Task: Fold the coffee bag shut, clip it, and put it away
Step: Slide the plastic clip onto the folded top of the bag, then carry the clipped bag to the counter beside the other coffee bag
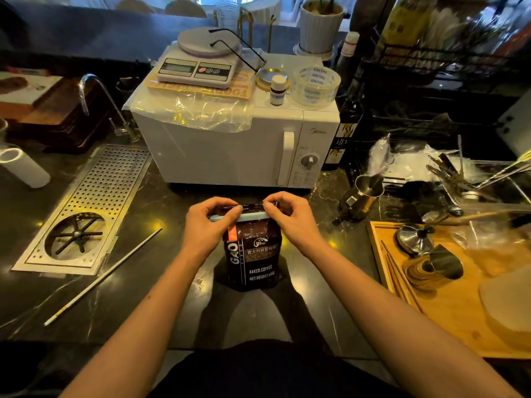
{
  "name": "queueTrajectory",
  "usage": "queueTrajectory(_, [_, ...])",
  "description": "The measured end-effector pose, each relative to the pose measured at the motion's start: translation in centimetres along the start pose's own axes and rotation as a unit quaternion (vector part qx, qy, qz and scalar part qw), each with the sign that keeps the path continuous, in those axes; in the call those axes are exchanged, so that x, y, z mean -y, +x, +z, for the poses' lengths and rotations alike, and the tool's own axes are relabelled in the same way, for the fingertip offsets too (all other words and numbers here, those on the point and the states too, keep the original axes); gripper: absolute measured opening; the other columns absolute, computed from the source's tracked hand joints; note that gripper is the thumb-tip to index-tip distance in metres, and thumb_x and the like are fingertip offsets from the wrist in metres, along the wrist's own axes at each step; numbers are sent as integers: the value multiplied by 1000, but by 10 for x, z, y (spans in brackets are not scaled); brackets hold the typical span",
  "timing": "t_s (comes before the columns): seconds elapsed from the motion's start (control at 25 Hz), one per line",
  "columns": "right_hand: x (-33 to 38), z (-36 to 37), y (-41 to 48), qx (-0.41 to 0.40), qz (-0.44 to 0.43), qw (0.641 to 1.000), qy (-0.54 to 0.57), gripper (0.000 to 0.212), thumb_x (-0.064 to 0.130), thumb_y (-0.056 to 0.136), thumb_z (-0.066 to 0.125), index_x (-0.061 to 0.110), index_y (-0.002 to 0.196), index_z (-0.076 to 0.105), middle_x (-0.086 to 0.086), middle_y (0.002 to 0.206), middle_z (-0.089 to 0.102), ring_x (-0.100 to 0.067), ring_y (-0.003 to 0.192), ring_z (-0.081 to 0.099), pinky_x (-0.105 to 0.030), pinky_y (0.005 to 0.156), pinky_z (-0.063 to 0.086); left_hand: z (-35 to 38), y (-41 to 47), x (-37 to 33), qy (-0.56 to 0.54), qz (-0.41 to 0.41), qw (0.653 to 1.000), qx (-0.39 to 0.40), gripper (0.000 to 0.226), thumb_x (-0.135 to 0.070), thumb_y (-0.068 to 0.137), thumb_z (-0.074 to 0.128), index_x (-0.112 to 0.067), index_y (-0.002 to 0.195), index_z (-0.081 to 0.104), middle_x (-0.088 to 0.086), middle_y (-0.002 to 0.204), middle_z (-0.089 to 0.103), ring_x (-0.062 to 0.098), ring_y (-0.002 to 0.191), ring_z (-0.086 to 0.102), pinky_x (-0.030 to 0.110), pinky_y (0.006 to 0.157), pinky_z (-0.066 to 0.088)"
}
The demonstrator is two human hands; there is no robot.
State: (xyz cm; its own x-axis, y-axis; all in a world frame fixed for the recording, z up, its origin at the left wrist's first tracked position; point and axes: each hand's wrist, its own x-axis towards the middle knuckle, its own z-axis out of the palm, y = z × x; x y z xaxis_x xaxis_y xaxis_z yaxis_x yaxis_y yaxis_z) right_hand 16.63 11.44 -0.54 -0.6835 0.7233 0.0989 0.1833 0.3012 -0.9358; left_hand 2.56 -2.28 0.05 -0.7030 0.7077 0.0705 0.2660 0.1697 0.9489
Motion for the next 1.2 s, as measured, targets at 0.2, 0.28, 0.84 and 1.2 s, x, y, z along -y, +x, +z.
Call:
queueTrajectory(0.2, [6,-7,2,16,9,1000,-19,7,23,88,69,19,91,73,0,89,72,-19,86,67,-35,78,55,-5,6,-8,44,26,998,30,9,-19,83,72,-14,90,76,0,86,74,13,82,71,37,80,59])
queueTrajectory(0.28, [10,-5,1,-1,28,999,-28,5,19,87,69,15,86,72,-4,85,72,-18,82,66,-35,78,53,-5,2,-9,40,23,999,26,6,-19,84,72,-16,88,75,1,85,74,14,81,70,38,79,59])
queueTrajectory(0.84, [-30,-5,-54,72,105,989,71,54,21,85,75,14,132,51,-7,127,63,-18,118,61,-36,101,51,2,-51,23,-49,-68,995,53,84,-26,74,81,-24,143,33,-4,132,49,12,116,52,24,90,47])
queueTrajectory(1.2, [-50,16,-92,29,89,995,39,82,11,78,80,26,147,36,4,136,55,-7,124,53,-19,101,46,18,-91,49,15,-41,999,18,81,-19,70,85,-19,139,43,0,130,59,7,114,56,28,97,51])
